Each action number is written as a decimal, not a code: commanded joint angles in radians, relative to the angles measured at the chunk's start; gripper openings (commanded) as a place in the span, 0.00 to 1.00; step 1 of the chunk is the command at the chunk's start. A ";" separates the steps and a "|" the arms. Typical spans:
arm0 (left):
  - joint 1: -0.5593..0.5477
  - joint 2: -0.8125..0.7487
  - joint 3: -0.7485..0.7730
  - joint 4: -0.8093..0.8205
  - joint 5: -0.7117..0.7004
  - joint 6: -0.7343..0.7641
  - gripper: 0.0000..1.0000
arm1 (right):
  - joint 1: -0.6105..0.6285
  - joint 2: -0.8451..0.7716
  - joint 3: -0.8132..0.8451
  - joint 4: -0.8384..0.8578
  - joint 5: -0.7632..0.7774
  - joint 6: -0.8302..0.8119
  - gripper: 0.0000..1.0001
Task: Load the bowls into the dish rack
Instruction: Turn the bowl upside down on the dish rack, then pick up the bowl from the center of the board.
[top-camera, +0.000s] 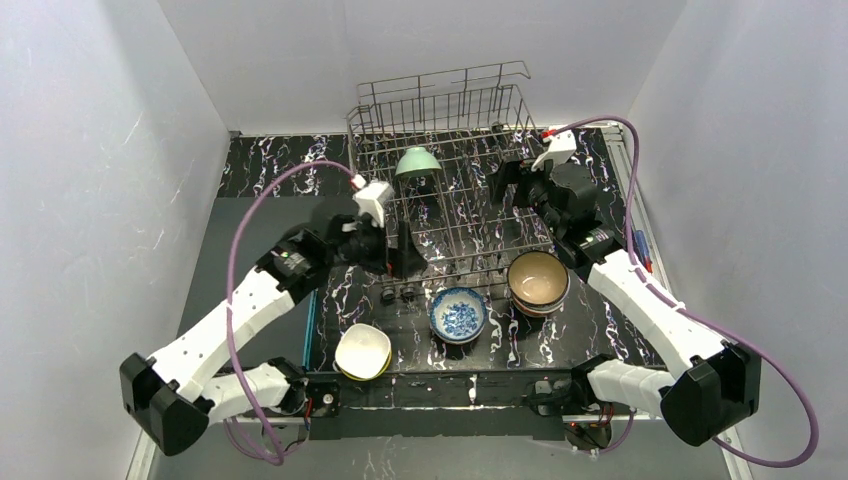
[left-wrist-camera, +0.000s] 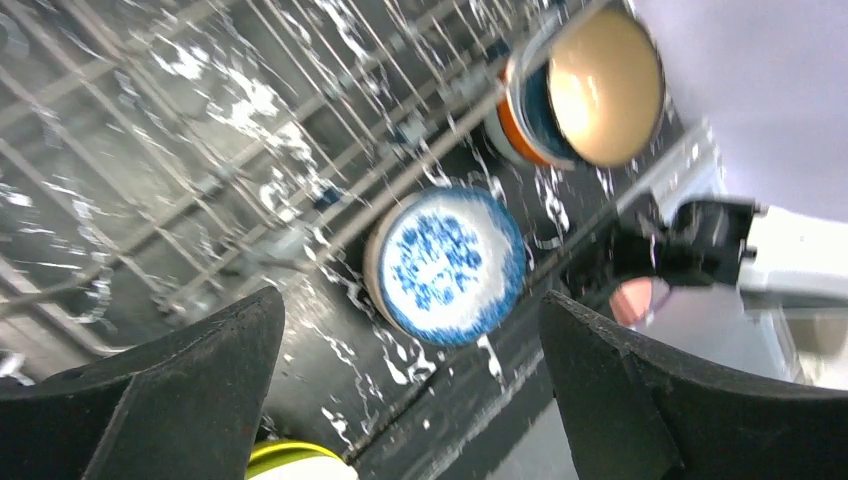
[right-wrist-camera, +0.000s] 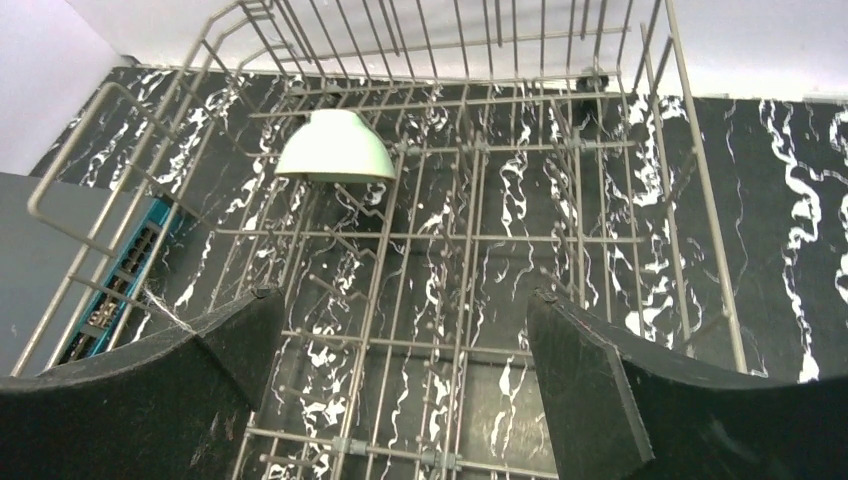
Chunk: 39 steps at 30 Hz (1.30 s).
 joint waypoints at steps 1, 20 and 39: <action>-0.142 0.038 -0.005 -0.015 0.026 0.011 0.92 | 0.003 -0.025 0.017 -0.082 0.086 0.071 0.99; -0.553 0.444 0.167 -0.049 -0.209 0.142 0.69 | -0.180 0.079 0.054 -0.190 -0.156 0.229 0.99; -0.627 0.635 0.206 0.002 -0.242 0.186 0.41 | -0.211 0.138 0.056 -0.160 -0.230 0.250 0.99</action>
